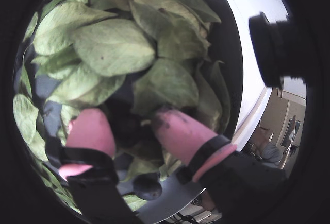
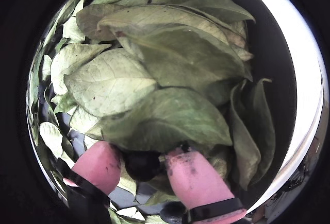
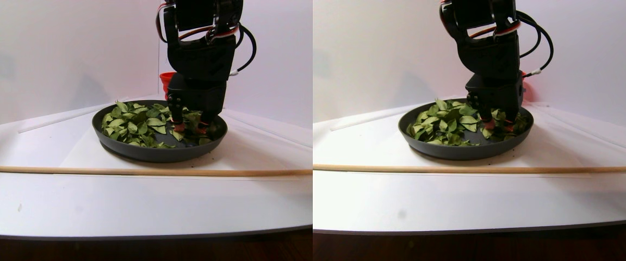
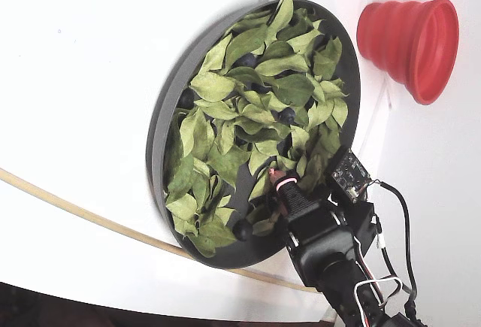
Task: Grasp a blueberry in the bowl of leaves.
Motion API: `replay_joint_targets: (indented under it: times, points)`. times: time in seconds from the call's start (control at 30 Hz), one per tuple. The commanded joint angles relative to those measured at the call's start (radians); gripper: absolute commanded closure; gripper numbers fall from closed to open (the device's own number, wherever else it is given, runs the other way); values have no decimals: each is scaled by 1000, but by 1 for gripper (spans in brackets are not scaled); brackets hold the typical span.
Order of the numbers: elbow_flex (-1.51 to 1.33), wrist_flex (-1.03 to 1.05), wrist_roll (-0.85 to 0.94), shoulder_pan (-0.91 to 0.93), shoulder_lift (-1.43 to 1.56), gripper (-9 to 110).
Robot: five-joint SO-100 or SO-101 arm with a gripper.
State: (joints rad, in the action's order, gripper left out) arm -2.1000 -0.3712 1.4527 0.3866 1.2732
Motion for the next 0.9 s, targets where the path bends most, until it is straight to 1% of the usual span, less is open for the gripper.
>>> replay_joint_targets:
  times: [0.0,0.4,0.87]
  points:
    - [-3,0,8,8,-8,86]
    - [-34,-15,-3,-8,-28,90]
    - [-67,-11,0,-28,8,92]
